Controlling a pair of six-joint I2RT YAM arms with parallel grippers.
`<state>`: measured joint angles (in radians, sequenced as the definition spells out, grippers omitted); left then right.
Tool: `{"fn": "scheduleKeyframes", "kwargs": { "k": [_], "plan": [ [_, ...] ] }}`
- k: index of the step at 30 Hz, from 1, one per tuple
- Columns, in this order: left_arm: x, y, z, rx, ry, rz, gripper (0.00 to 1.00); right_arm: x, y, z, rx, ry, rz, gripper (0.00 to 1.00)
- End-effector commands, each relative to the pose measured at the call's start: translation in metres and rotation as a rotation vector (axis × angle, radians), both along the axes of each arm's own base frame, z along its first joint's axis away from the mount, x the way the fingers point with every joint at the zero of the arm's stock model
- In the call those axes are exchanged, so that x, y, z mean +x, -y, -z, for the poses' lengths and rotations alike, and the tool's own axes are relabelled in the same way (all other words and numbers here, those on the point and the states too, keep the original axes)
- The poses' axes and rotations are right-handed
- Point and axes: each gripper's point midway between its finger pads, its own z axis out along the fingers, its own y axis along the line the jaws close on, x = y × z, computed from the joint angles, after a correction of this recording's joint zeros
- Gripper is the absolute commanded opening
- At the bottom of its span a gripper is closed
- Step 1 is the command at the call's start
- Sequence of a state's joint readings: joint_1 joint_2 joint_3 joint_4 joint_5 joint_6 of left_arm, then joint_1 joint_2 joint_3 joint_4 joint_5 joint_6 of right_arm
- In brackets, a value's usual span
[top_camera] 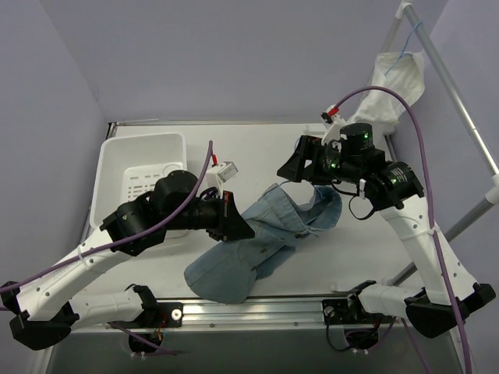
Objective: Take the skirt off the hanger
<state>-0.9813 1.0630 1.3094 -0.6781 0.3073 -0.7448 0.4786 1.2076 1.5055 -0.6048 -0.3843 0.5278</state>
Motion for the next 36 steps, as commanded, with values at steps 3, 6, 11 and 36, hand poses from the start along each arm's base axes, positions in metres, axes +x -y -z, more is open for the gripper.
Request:
{"fn": "scheduleKeyframes", "kwargs": {
  "k": [3,6,11,36],
  "plan": [
    [-0.010,-0.003,-0.054,-0.164,0.108,0.035,0.02,-0.002,0.021,-0.008,-0.051,0.049,0.088,0.67],
    [-0.009,-0.012,-0.058,-0.160,0.129,0.014,0.02,-0.008,0.036,-0.004,-0.105,0.037,0.138,0.68],
    [-0.013,-0.020,-0.057,-0.149,0.129,0.015,0.02,-0.023,0.052,0.000,-0.127,0.039,0.170,0.70],
    [-0.024,-0.043,-0.077,-0.183,0.116,0.021,0.02,-0.017,0.039,-0.039,-0.052,0.139,0.122,0.68]
  ]
}}
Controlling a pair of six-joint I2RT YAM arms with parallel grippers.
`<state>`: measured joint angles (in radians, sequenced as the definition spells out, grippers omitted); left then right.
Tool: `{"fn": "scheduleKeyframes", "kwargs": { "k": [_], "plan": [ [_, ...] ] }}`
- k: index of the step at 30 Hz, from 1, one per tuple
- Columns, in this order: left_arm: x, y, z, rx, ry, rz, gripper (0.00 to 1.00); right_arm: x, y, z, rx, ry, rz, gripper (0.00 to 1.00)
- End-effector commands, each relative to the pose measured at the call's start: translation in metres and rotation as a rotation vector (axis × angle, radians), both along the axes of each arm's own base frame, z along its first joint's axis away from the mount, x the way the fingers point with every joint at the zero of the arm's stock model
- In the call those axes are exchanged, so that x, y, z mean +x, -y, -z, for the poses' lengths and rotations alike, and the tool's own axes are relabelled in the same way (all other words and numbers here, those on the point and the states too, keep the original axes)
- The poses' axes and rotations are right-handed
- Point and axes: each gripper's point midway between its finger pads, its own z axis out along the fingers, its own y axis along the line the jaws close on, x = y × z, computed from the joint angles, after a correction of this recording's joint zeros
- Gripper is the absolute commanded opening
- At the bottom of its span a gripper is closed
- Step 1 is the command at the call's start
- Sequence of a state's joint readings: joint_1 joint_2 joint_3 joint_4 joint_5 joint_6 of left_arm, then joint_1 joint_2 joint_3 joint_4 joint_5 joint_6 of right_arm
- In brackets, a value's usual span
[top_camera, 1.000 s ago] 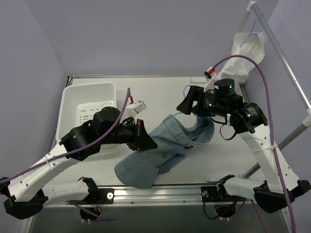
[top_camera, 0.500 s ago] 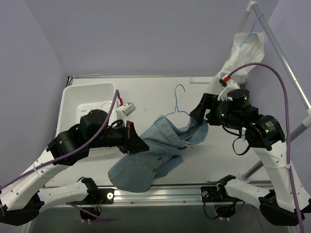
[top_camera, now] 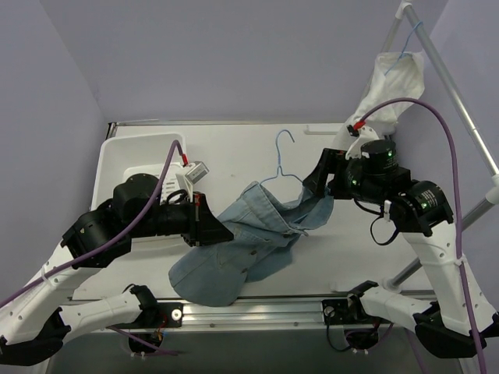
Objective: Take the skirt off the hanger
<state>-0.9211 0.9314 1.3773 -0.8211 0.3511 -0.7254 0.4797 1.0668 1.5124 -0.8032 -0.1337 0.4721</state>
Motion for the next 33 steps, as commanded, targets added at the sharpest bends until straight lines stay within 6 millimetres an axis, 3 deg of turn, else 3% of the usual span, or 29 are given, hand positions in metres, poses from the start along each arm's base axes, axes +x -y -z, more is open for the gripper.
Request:
{"fn": "scheduleKeyframes", "kwargs": {
  "k": [1,4,14,22,24,32,33],
  "plan": [
    [-0.004,0.003,-0.043,-0.133,0.083,0.035,0.02,0.009,-0.033,-0.047,0.145,0.098,-0.107,0.68],
    [-0.002,0.007,-0.044,-0.142,0.083,0.037,0.02,0.014,-0.048,-0.060,0.199,0.105,-0.155,0.70],
    [0.005,0.019,-0.045,-0.143,0.080,0.047,0.02,0.021,-0.072,-0.068,0.278,0.112,-0.217,0.69],
    [0.009,0.025,-0.051,-0.152,0.091,0.052,0.02,0.030,-0.084,-0.041,0.258,0.068,-0.227,0.65],
    [0.010,0.025,-0.052,-0.153,0.092,0.050,0.02,0.031,-0.087,-0.032,0.248,0.053,-0.233,0.59],
    [0.012,0.030,-0.057,-0.160,0.096,0.059,0.02,0.031,-0.092,-0.012,0.201,0.033,-0.222,0.54],
    [0.013,0.030,-0.057,-0.162,0.095,0.059,0.02,0.031,-0.092,-0.009,0.196,0.029,-0.222,0.50]
  ]
}}
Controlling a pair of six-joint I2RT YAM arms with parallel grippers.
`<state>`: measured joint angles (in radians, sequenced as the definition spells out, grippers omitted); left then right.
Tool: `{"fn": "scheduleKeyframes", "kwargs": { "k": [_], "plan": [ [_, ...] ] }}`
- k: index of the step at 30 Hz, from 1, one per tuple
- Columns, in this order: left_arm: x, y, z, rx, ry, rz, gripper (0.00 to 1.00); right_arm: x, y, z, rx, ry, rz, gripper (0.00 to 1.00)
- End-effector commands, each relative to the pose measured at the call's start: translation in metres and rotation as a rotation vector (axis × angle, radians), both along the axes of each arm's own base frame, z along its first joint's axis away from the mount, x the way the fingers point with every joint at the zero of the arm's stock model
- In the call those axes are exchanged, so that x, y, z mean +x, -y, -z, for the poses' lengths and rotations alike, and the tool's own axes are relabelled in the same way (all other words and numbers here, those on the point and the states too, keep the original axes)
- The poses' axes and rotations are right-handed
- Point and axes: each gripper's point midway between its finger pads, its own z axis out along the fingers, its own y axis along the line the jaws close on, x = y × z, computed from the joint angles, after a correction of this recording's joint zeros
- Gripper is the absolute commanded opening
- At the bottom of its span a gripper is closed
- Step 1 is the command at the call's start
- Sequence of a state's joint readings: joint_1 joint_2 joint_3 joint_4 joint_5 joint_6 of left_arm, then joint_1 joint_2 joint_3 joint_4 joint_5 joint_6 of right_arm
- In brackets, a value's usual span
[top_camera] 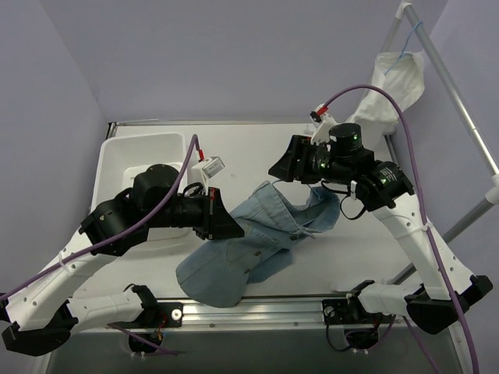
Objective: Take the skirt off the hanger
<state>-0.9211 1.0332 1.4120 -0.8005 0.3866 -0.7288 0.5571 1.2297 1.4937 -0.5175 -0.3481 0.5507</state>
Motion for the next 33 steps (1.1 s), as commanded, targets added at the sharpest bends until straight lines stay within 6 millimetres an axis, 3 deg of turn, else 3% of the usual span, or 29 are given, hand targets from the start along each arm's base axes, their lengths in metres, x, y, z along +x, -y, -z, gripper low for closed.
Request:
{"fn": "scheduleKeyframes", "kwargs": {
  "k": [1,4,7,9,13,16,19,21,33],
  "plan": [
    [0.003,0.008,-0.064,-0.194,0.135,0.027,0.02,0.002,-0.004,-0.002,-0.004,0.037,0.001,0.48],
    [0.005,0.010,-0.064,-0.193,0.134,0.024,0.02,0.001,-0.004,0.001,-0.028,0.036,0.007,0.30],
    [0.007,0.010,-0.063,-0.193,0.133,0.020,0.02,0.000,0.001,0.004,-0.059,0.039,0.027,0.26],
    [0.008,0.011,-0.062,-0.196,0.129,0.019,0.02,0.002,0.007,0.008,-0.089,0.035,0.061,0.00],
    [0.011,0.014,-0.058,-0.192,0.118,0.014,0.02,0.004,0.016,0.015,-0.138,0.026,0.111,0.00],
    [0.013,0.015,-0.050,-0.177,0.085,0.006,0.17,0.007,0.024,0.009,-0.153,0.039,0.149,0.00],
    [0.011,0.011,-0.044,-0.155,0.067,0.001,0.41,0.009,0.028,0.002,-0.172,0.050,0.170,0.00],
    [0.008,0.008,-0.038,-0.140,0.053,0.002,0.48,0.010,0.032,-0.002,-0.183,0.052,0.186,0.00],
    [-0.005,-0.012,-0.011,-0.080,-0.009,-0.026,0.53,0.009,0.049,-0.033,-0.178,0.095,0.261,0.00]
  ]
}}
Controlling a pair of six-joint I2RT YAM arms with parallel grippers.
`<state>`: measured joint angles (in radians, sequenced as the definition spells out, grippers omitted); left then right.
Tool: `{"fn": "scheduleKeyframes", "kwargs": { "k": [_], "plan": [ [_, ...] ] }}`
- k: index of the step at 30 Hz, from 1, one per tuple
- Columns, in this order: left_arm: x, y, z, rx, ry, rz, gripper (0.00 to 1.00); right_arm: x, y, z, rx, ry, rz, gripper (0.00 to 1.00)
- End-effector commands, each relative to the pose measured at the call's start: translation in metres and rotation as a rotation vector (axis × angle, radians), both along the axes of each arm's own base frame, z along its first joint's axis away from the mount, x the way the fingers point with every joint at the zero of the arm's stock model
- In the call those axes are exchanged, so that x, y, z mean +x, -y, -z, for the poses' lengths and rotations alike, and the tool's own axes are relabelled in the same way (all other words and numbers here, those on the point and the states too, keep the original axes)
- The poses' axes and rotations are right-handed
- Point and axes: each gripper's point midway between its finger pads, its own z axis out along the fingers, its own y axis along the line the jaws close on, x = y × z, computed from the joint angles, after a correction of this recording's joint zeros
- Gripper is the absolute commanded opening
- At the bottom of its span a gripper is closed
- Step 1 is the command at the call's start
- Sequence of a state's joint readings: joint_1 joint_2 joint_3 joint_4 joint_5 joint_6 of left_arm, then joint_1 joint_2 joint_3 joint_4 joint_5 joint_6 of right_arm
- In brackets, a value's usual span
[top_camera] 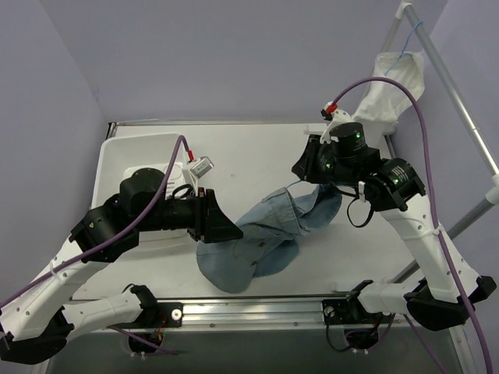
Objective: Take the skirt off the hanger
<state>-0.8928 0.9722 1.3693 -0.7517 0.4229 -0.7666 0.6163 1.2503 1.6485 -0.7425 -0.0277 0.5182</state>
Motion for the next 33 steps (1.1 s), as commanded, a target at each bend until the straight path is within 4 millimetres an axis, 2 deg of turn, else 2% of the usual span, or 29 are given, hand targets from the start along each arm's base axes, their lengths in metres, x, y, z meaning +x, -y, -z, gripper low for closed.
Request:
{"fn": "scheduleKeyframes", "kwargs": {
  "k": [1,10,13,14,16,21,22,24,28,30,33],
  "plan": [
    [-0.001,-0.006,0.002,-0.005,-0.009,-0.019,0.54,0.004,0.008,-0.032,0.032,0.077,0.055,0.00],
    [0.001,-0.003,0.021,0.041,-0.017,-0.007,0.54,0.001,0.005,-0.053,0.091,0.089,0.055,0.00],
    [0.000,-0.004,0.028,0.064,-0.033,-0.006,0.44,0.001,0.005,-0.056,0.098,0.086,0.062,0.00],
    [0.000,-0.005,0.030,0.070,-0.037,-0.008,0.34,0.001,0.006,-0.057,0.096,0.089,0.068,0.00],
    [-0.001,-0.011,0.032,0.084,-0.039,-0.022,0.26,0.003,0.009,-0.057,0.087,0.094,0.081,0.00],
    [-0.004,-0.016,0.044,0.101,-0.065,-0.042,0.21,0.008,0.019,-0.057,0.048,0.109,0.120,0.00],
    [-0.005,-0.016,0.045,0.097,-0.072,-0.042,0.18,0.008,0.020,-0.060,0.050,0.115,0.122,0.00],
    [-0.005,-0.016,0.047,0.101,-0.072,-0.042,0.05,0.009,0.021,-0.061,0.050,0.119,0.131,0.00],
    [-0.001,-0.019,0.046,0.122,-0.054,-0.059,0.02,0.012,0.029,-0.062,0.028,0.124,0.176,0.00],
    [0.003,-0.029,0.046,0.154,-0.037,-0.106,0.02,0.013,0.034,-0.063,0.025,0.129,0.199,0.00],
    [0.006,-0.046,0.033,0.154,0.008,-0.180,0.02,0.015,0.043,-0.060,-0.005,0.126,0.239,0.00]
  ]
}}
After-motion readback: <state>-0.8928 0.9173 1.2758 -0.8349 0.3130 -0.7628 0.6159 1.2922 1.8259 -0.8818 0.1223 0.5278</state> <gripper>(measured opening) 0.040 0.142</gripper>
